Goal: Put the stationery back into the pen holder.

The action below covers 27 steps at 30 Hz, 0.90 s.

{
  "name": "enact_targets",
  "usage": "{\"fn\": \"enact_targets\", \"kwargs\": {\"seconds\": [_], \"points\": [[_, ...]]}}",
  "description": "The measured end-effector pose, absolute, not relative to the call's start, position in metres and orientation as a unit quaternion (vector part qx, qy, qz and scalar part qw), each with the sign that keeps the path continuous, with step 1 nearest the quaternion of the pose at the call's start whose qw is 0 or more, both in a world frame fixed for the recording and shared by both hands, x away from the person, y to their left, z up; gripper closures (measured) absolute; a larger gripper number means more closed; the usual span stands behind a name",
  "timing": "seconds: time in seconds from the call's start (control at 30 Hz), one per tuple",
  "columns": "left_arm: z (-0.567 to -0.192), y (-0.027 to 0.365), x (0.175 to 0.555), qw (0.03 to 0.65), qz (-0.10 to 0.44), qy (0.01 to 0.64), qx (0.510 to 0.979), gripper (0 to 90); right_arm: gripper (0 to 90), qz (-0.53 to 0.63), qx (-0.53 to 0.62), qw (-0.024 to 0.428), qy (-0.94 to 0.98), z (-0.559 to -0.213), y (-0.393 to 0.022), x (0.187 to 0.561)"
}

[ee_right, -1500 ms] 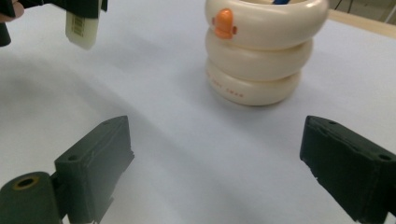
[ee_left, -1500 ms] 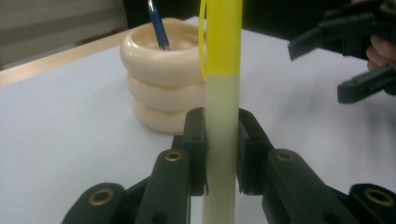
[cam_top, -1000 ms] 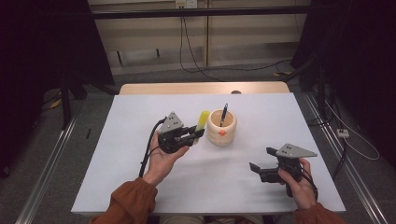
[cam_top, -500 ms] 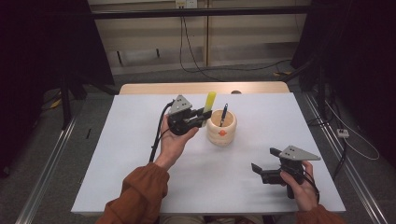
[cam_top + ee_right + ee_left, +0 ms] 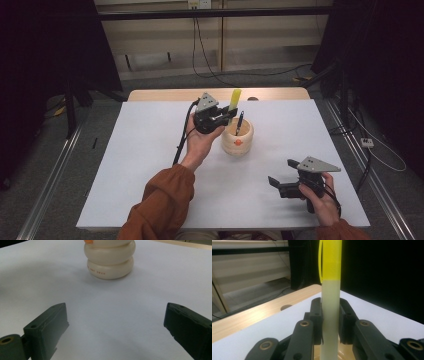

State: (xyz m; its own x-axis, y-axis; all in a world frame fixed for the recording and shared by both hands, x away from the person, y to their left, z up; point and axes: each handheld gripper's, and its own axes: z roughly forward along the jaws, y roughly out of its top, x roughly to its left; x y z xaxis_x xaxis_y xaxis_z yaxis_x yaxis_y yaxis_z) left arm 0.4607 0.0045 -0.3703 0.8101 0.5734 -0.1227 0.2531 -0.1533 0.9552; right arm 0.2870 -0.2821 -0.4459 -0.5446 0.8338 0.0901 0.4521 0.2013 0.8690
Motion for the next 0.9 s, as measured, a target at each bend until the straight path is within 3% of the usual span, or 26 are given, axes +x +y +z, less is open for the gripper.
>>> {"fn": "enact_targets", "kwargs": {"seconds": [0.9], "points": [[-0.404, -0.014, 0.468, 0.564, 0.136, 0.293, 0.76, 75.7, 5.2, 0.463, 0.425, 0.196, 0.753, -0.449, -0.281, 0.288]]}}
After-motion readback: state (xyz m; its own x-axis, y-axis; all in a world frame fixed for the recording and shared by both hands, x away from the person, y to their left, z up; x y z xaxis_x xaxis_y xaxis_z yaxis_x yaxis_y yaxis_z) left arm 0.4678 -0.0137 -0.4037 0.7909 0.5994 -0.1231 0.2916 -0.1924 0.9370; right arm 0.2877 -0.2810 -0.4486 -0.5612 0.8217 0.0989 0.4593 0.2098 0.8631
